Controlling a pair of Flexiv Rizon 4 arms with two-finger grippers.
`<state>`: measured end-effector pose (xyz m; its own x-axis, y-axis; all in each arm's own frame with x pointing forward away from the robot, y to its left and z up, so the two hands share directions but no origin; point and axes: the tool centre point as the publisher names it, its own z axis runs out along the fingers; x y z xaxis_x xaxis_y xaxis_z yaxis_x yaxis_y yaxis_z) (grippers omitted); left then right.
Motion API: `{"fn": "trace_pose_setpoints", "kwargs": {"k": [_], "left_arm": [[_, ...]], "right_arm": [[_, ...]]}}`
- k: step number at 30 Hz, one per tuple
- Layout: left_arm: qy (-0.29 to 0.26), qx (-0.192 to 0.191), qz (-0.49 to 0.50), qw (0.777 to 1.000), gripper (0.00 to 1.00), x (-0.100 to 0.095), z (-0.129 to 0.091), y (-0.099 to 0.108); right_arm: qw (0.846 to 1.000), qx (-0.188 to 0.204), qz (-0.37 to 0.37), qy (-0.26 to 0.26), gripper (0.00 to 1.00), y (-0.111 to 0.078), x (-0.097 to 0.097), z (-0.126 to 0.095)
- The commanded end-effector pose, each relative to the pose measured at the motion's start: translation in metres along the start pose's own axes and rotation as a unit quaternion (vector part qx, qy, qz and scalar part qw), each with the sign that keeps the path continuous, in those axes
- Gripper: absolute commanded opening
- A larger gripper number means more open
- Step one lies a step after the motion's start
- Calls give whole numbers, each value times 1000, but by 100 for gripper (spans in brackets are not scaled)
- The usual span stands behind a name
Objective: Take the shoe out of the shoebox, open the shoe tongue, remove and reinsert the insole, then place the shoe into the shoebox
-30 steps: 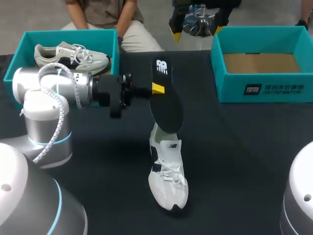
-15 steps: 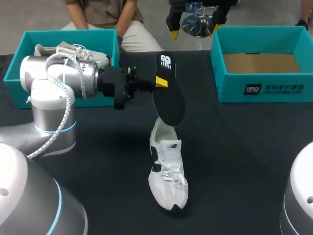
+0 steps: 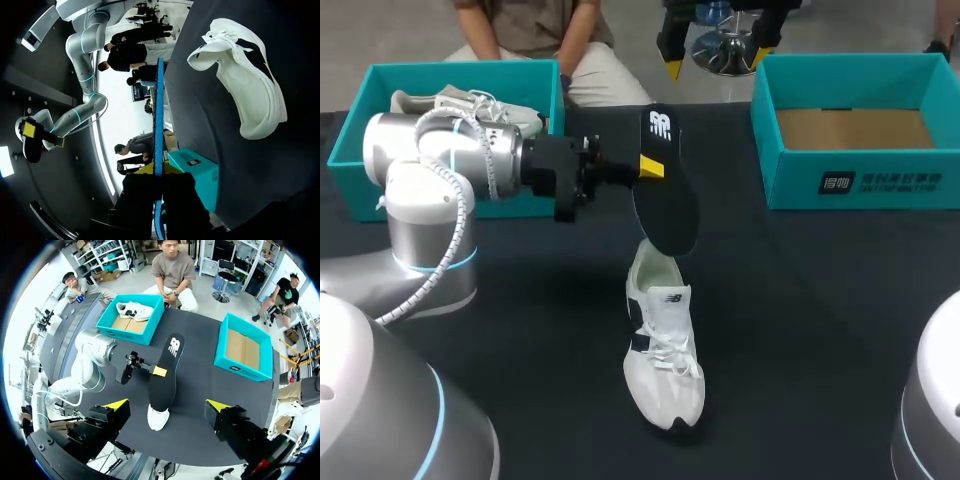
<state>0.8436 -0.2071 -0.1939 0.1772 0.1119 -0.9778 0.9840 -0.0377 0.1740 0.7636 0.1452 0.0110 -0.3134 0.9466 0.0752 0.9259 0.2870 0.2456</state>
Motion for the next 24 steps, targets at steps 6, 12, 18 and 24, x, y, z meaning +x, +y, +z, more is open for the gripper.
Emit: {"fn": "trace_pose_setpoints", "kwargs": {"k": [6, 12, 18, 24], "left_arm": [[-17, 19, -48, 999, 0, -9, -2, 0], [-29, 44, -137, 989, 0, -18, -4, -7], [-40, 42, -206, 977, 0, -22, -4, -7], [-54, 32, -250, 966, 0, -28, -6, -8]], "right_arm": [[1000, 0, 0, 0, 100, 1, 0, 0], [1000, 0, 0, 0, 100, 1, 0, 0], [1000, 0, 0, 0, 100, 1, 0, 0], [1000, 0, 0, 0, 100, 1, 0, 0]]}}
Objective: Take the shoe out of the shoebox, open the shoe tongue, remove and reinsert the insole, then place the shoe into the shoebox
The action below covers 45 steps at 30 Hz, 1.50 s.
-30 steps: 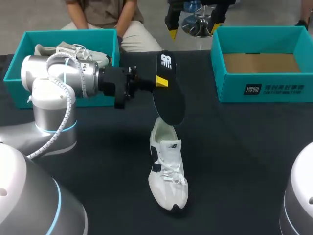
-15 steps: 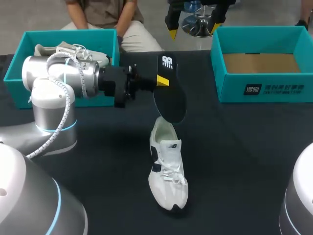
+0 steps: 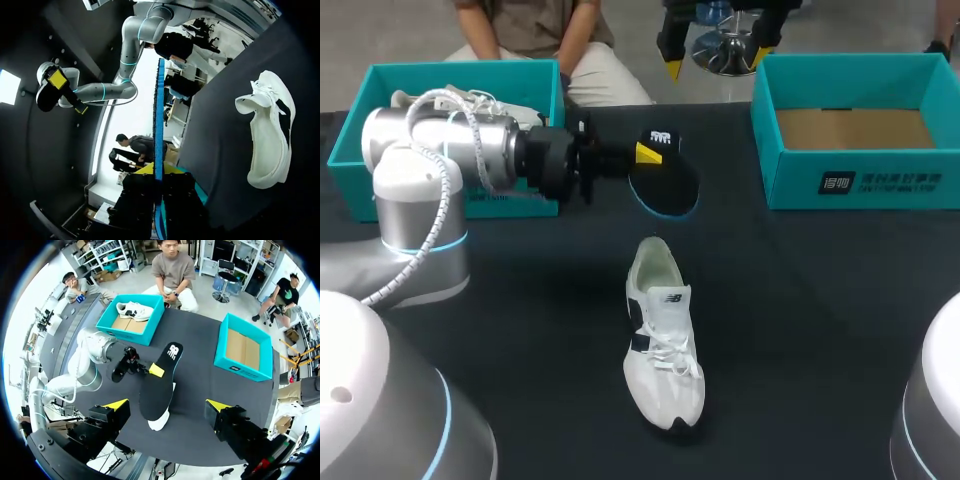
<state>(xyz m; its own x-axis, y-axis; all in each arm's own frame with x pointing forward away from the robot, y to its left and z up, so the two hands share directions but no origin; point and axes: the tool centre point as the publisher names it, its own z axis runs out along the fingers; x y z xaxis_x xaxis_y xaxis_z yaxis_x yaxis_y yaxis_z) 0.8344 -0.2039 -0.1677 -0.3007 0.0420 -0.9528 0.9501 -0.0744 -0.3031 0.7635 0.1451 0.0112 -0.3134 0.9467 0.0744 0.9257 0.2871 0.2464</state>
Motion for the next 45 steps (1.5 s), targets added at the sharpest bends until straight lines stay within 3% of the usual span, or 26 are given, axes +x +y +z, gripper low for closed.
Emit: {"fn": "trace_pose_setpoints", "kwargs": {"k": [1, 12, 13, 32, 45], "left_arm": [[-9, -6, -20, 1000, 0, 0, 0, -4], [-16, -18, -114, 993, 0, -6, 2, -1], [-23, -5, -95, 995, 0, -7, 3, 0], [-23, -5, -95, 995, 0, -7, 3, 0], [-52, -5, -324, 945, 0, -16, 0, -20]], "right_arm": [[1000, 1, 0, 0, 100, 1, 0, 0], [1000, 1, 0, 0, 100, 1, 0, 0], [1000, 1, 0, 0, 100, 1, 0, 0], [1000, 1, 0, 0, 100, 1, 0, 0], [1000, 1, 0, 0, 100, 1, 0, 0]]}}
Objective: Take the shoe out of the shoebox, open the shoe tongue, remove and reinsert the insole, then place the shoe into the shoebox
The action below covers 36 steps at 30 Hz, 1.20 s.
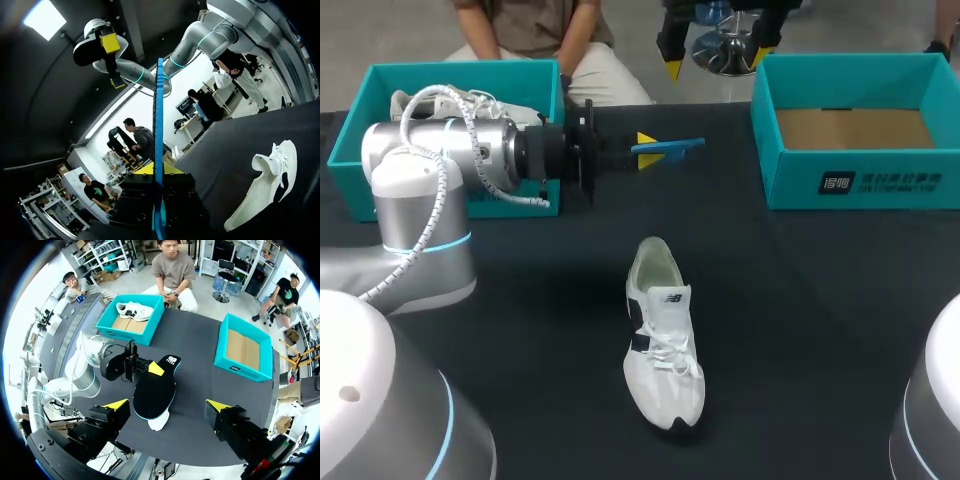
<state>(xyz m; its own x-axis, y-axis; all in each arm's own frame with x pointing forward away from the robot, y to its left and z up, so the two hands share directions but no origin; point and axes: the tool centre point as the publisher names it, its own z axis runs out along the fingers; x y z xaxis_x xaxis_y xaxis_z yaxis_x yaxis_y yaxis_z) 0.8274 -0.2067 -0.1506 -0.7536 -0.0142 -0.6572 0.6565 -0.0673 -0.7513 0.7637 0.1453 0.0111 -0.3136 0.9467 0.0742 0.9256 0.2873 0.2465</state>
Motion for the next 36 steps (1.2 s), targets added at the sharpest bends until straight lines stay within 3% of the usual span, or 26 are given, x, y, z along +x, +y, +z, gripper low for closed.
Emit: {"fn": "trace_pose_setpoints", "kwargs": {"k": [1, 3, 5, 6, 8, 9, 11, 22, 36], "left_arm": [[-3, -20, -82, 996, 0, 2, -4, -8], [-5, -10, -102, 995, 0, 3, -4, -8], [-8, -29, -134, 991, 0, 3, -5, -9], [-8, -8, -152, 988, 0, 3, -5, -8], [-6, -29, -176, 984, 0, 2, -7, -9], [-8, -10, -191, 982, 0, 2, -7, -8], [-9, -19, -225, 974, 0, 2, -8, -8], [-10, 17, -357, 934, 0, -3, -16, 9], [-1, 23, -356, 934, 0, -4, -15, 10]], "right_arm": [[1000, 1, 0, 1, 100, 1, 0, 0], [1000, 1, 0, 1, 100, 1, 0, 0], [1000, 1, 0, 1, 100, 1, 0, 0], [1000, 1, 0, 1, 100, 1, 0, 0], [1000, 1, 0, 1, 100, 1, 0, 0], [1000, 1, 0, 1, 100, 1, 0, 0], [1000, 1, 0, 1, 100, 1, 0, 0], [1000, 1, 0, 1, 100, 1, 0, 0], [1000, 1, 0, 1, 100, 1, 0, 0]]}}
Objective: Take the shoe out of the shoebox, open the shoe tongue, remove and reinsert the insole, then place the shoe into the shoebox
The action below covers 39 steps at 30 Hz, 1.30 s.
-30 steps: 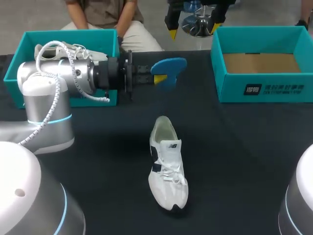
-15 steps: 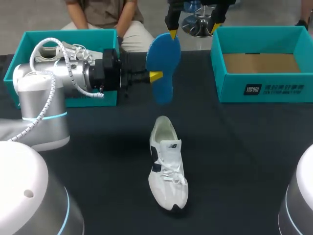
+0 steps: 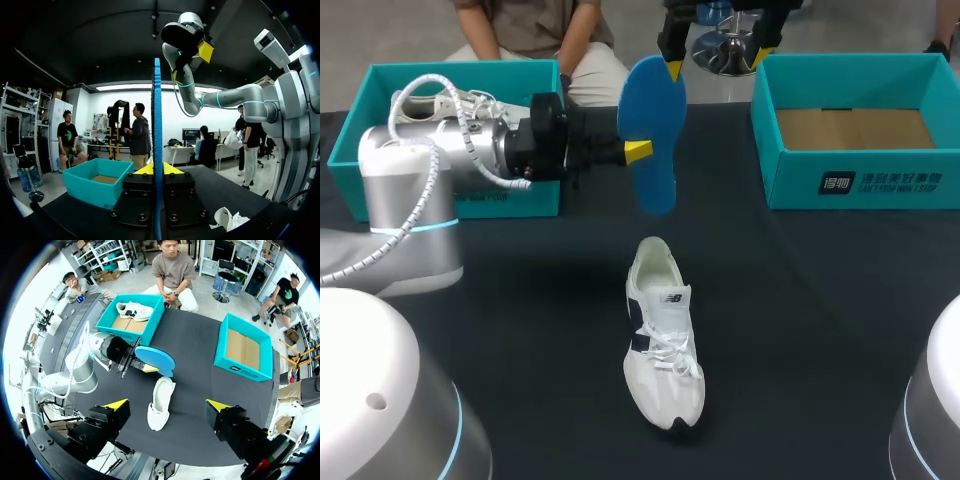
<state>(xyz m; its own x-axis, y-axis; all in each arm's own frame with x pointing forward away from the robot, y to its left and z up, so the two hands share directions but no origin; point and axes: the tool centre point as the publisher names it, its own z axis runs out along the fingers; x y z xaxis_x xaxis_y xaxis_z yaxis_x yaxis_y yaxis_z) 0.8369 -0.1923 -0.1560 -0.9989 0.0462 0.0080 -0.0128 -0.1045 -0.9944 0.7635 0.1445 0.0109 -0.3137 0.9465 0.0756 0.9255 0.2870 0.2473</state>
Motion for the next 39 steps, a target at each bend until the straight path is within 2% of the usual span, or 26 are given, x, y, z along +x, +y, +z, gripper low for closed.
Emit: {"fn": "trace_pose_setpoints", "kwargs": {"k": [1, 8, 10, 11, 13, 15, 20, 21, 23, 24, 26, 27, 28, 29, 30, 31, 32, 34, 35, 37, 39], "left_arm": [[2, 0, 0, 1000, 0, -1, 0, 1], [2, 0, 0, 1000, 0, -1, 0, 1], [-9, -8, -55, 998, 0, -7, 2, -4], [-1, 1, -81, 997, 0, -9, 2, -6], [-18, -6, -128, 992, 0, -8, 2, -9], [-13, 3, -165, 986, 0, -8, 2, -9], [-28, -8, -266, 963, 0, -10, 3, -10], [-25, 1, -274, 961, 0, -9, 2, -12], [-39, -21, -313, 949, 0, -10, 3, -13], [-35, -11, -323, 946, 0, -10, 3, -12], [-52, -30, -356, 932, 0, -9, 2, -13], [-44, -20, -367, 929, 0, -10, 2, -13], [-58, -18, -374, 925, 0, -10, 1, -14], [-66, -32, -393, 917, 0, -12, 1, -16], [-52, -30, -413, 909, 0, -14, 1, -15], [-59, -24, -418, 906, 0, -15, 0, -16], [-72, -34, -427, 901, 0, -17, -1, -16], [-52, -26, -452, 890, 0, -19, -2, -15], [-69, -32, -455, 887, 0, -20, -3, -15], [-41, -34, -486, 873, 0, -21, -3, -13], [-51, -39, -496, 866, 0, -27, -7, -11]], "right_arm": [[1000, 1, 0, 0, 100, 1, 0, 0], [1000, 1, 0, 0, 100, 1, 0, 0], [1000, 1, 0, 0, 100, 1, 0, 0], [1000, 1, 0, 0, 100, 1, 0, 0], [1000, 1, 0, 0, 100, 1, 0, 0], [1000, 1, 0, 0, 100, 1, 0, 0], [1000, 1, 0, 0, 100, 1, 0, 0], [1000, 1, 0, 0, 100, 1, 0, 0], [1000, 1, 0, 0, 100, 1, 0, 0], [1000, 1, 0, 0, 100, 1, 0, 0], [1000, 1, 0, 0, 100, 1, 0, 0], [1000, 1, 0, 0, 100, 1, 0, 0], [1000, 1, 0, 0, 100, 1, 0, 0], [1000, 1, 0, 0, 100, 1, 0, 0], [1000, 1, 0, 0, 100, 1, 0, 0], [1000, 1, 0, 0, 100, 1, 0, 0], [1000, 1, 0, 0, 100, 1, 0, 0], [1000, 1, 0, 0, 100, 1, 0, 0], [1000, 1, 0, 0, 100, 1, 0, 0], [1000, 1, 0, 0, 100, 1, 0, 0], [1000, 1, 0, 0, 100, 1, 0, 0]]}}
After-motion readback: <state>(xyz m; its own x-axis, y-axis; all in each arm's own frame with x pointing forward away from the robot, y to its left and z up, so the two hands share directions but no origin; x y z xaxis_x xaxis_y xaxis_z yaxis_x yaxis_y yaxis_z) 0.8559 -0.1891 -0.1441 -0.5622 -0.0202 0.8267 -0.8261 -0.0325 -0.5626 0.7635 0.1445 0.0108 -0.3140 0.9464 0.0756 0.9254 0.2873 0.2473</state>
